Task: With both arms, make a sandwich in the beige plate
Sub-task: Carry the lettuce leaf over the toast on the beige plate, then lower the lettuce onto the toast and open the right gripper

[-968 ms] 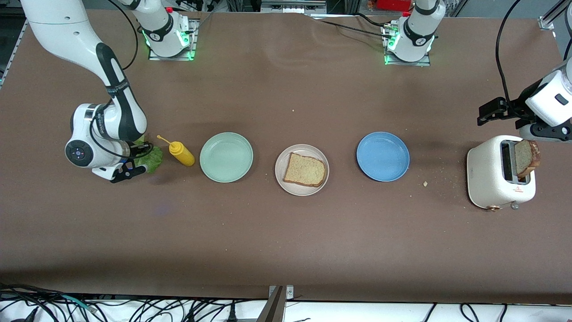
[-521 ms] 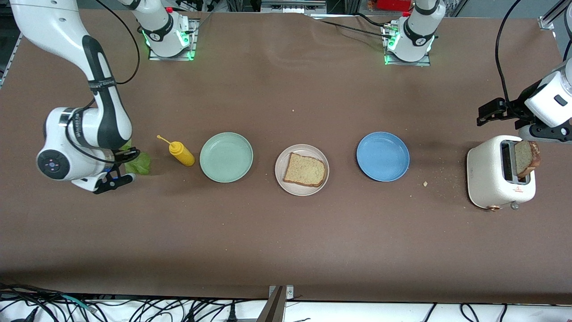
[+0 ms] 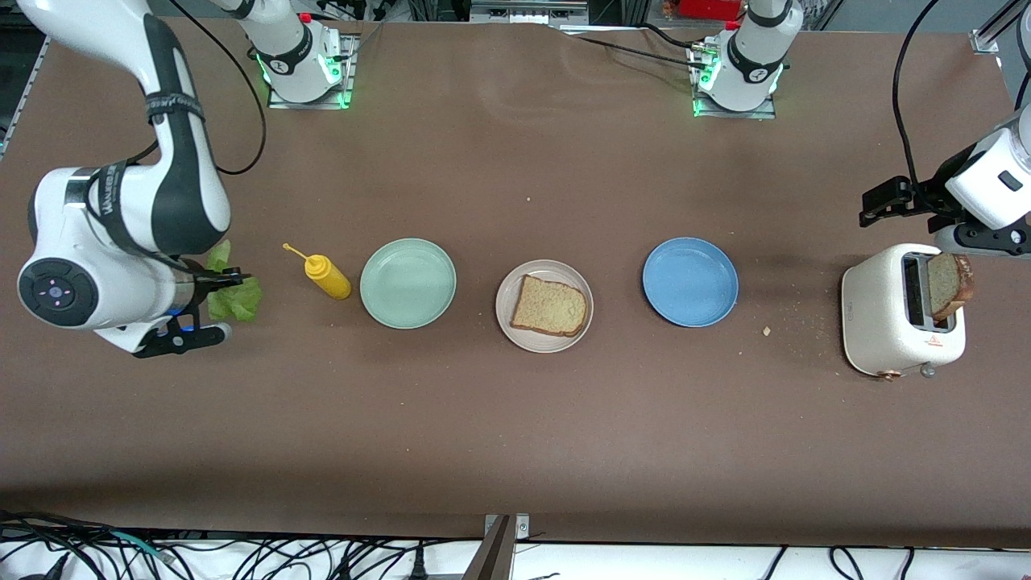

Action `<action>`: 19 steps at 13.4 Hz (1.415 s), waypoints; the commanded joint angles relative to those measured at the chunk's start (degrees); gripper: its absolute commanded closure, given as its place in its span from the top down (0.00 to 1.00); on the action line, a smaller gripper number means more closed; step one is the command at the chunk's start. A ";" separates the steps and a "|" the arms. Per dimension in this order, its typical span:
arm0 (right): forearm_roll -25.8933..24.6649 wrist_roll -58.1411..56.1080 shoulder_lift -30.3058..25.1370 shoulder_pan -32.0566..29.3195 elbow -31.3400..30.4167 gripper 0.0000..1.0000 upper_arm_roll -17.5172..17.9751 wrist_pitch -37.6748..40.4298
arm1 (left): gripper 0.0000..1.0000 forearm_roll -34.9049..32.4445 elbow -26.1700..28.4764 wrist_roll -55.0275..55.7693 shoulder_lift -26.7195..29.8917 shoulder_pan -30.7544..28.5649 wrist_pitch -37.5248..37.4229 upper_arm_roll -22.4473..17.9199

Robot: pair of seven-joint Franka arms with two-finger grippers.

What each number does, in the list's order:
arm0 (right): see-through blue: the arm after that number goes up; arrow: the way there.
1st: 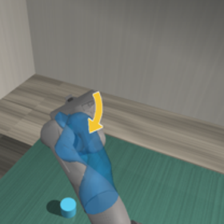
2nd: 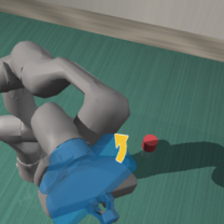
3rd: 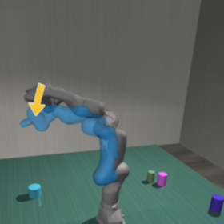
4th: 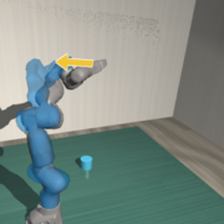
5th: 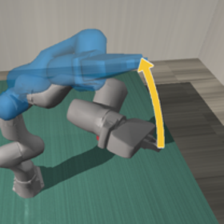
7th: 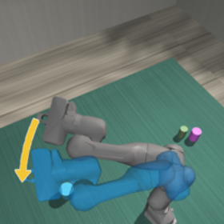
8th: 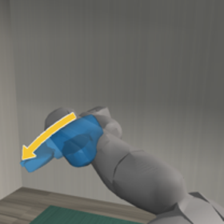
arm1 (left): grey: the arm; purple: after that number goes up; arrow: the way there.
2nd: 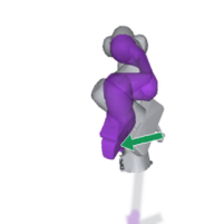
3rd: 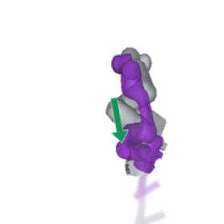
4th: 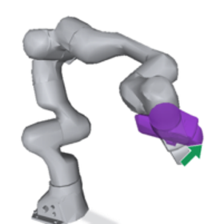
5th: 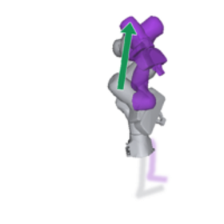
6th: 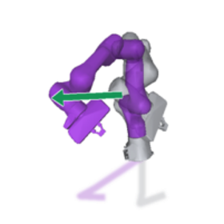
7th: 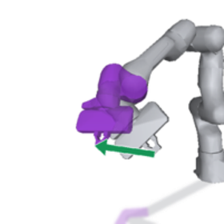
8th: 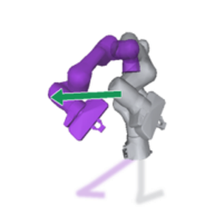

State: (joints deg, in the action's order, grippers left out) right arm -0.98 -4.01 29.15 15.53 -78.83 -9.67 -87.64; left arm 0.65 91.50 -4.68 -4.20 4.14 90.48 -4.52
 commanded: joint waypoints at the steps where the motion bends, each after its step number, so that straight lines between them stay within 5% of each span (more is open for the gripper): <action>1: 4.13 8.10 0.56 3.70 5.52 0.00 -0.08 4.05 | 1.00 -1.18 0.17 0.55 0.42 0.35 -0.13 0.04; 5: 10.80 24.88 0.73 10.46 6.50 0.00 0.44 2.83 | 1.00 -1.09 0.17 0.55 0.42 0.35 -0.13 0.04; 11: 17.93 40.02 6.43 22.85 7.02 0.00 0.27 -14.38 | 1.00 -1.09 0.17 0.64 0.42 0.35 -0.22 0.13; 19: 18.30 57.52 17.51 34.55 6.94 0.00 0.36 -39.16 | 1.00 -1.09 0.17 0.55 0.42 0.35 -0.22 0.04</action>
State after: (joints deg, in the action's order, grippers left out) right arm 16.06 50.81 43.58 47.98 -73.92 -8.61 -123.60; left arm 0.65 91.52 -4.68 -4.19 4.15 90.44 -4.51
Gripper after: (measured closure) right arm 0.894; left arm 0.000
